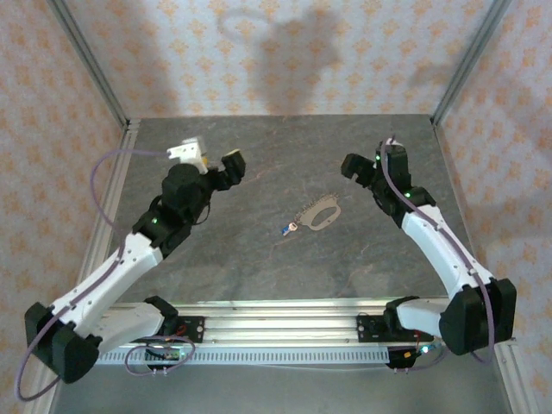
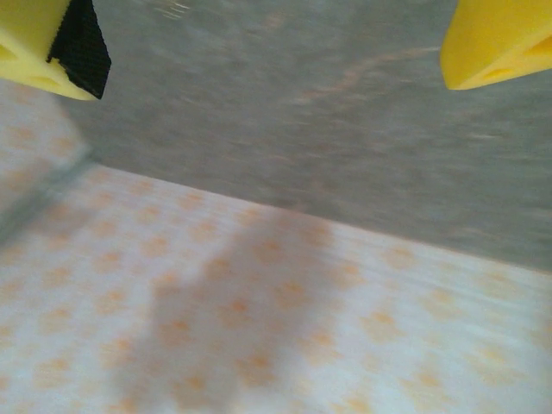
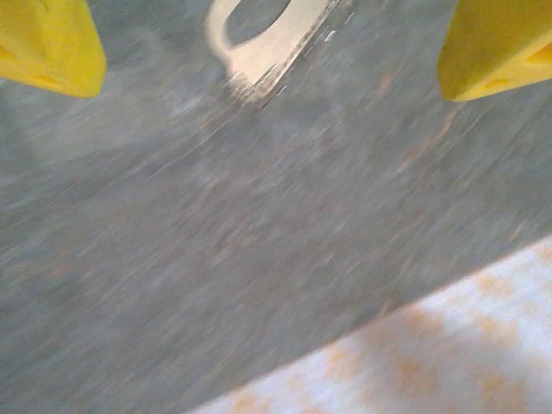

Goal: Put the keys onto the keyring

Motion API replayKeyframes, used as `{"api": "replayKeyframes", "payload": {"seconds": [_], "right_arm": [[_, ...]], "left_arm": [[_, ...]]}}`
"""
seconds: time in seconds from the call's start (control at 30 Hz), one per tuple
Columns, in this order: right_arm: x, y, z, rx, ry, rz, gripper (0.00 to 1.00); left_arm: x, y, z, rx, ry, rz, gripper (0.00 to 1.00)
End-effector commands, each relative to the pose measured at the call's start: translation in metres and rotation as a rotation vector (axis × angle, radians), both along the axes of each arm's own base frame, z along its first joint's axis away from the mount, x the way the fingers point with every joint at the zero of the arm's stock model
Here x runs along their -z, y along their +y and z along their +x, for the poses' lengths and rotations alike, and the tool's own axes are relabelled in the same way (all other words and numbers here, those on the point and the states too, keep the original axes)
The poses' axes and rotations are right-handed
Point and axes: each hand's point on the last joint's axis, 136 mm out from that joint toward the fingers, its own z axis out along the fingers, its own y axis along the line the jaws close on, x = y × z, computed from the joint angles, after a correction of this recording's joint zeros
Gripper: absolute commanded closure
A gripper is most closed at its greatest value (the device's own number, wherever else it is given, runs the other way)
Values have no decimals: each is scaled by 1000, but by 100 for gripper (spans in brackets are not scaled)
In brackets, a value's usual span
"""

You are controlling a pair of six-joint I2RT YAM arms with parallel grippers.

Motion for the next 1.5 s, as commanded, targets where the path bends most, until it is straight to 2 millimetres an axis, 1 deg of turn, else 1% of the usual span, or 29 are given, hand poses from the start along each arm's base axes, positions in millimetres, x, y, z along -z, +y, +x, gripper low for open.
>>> {"api": "replayKeyframes", "payload": {"seconds": [0.0,0.07,0.13,0.2,0.27,0.33,0.43,0.57,0.63,0.67,0.73,0.77,0.83,0.87,0.9,0.93,0.97,1.0,1.07,1.13,1.47], "right_arm": [[2,-57,2,258,-81,-182,0],[5,-76,0,333,-95,-219,0],[15,-89,1,364,-63,-263,0],[29,-100,1,401,-36,-300,0],[45,-112,2,427,-19,-349,0],[61,-118,2,435,8,-418,0],[81,-123,1,435,20,-493,0],[102,-122,-2,395,-38,-528,0],[107,-120,-1,369,-83,-529,0],[105,-117,0,353,-96,-516,0],[109,-114,5,324,-151,-448,0],[115,-113,6,317,-160,-433,0],[125,-105,12,258,-164,-424,0],[128,-105,12,245,-150,-409,0],[131,-109,12,252,-157,-384,0],[133,-110,11,253,-183,-373,0],[134,-108,12,240,-185,-372,0],[137,-105,13,209,-145,-372,0],[137,-103,16,198,-165,-363,0],[139,-104,17,193,-141,-357,0],[136,-104,14,191,-160,-361,1]], "left_arm": [[-5,72,-13,-304,-65,184,0],[9,99,-20,-370,-43,227,0],[26,116,-25,-399,-28,262,0],[43,126,-26,-409,-10,314,0],[65,139,-23,-440,23,349,0],[89,148,-19,-463,63,365,0],[120,155,-12,-474,94,389,0],[157,170,-3,-488,141,396,0],[169,172,2,-474,163,409,0],[175,172,4,-463,166,409,0],[184,174,7,-447,175,400,0],[187,175,9,-444,178,398,0],[191,175,15,-428,181,389,0],[194,176,18,-425,183,380,0],[198,175,21,-413,182,367,0],[202,173,26,-392,182,369,0],[207,166,32,-342,206,382,0],[213,160,39,-304,218,394,2],[221,149,44,-242,223,416,0],[222,147,46,-234,227,421,0],[222,146,46,-233,238,434,0]]}}
